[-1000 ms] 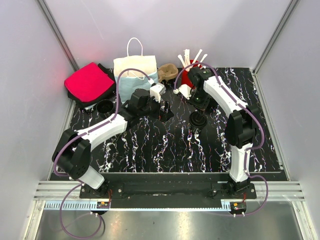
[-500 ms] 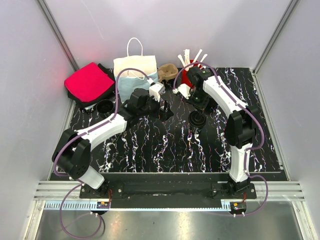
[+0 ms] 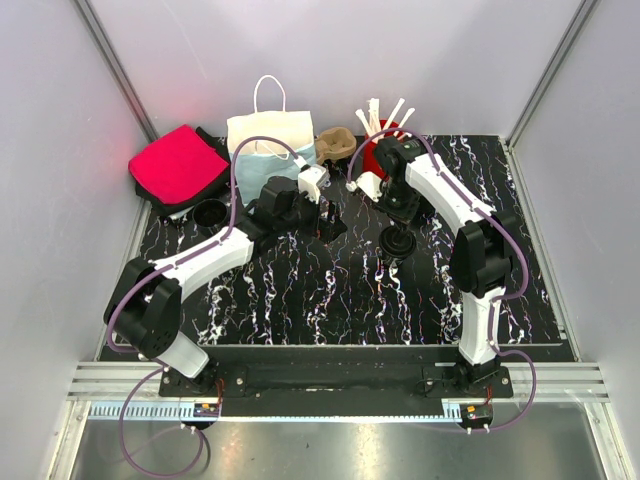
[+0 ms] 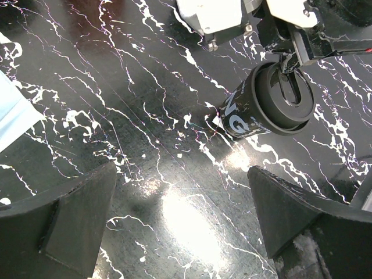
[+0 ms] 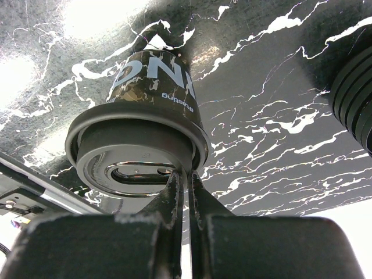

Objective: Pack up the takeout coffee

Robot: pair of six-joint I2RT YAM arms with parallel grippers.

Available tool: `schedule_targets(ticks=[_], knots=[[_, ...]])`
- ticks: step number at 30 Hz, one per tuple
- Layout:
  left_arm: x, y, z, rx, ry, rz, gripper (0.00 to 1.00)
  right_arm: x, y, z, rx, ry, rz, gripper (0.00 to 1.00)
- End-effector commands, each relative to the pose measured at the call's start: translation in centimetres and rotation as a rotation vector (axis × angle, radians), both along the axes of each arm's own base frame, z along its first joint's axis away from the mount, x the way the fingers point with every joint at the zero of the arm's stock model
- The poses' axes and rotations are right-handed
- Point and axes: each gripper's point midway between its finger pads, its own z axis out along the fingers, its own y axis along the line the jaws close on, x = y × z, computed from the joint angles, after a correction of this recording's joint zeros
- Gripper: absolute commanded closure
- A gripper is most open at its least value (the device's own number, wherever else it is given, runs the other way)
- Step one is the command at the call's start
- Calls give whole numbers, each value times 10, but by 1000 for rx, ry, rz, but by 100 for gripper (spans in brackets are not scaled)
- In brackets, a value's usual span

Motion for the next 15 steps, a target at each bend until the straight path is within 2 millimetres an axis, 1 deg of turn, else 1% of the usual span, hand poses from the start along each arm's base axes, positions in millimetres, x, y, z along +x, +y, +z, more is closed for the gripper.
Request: schedule_targets(ticks=[1,4,9,15], knots=[[7,-6,14,-45,-43,-12,1,-61,-25,33,-97,191,18,99],[8,-6,13,-44,-39,-11,1,-61,-27,33,-104,189,18,97],[8,-6,13,-48,-37,-13,1,-66,-32,28,-130,212,18,94],[9,-5,13,-50,-33,-10,1,-57,-32,30,-146,183,6,87]])
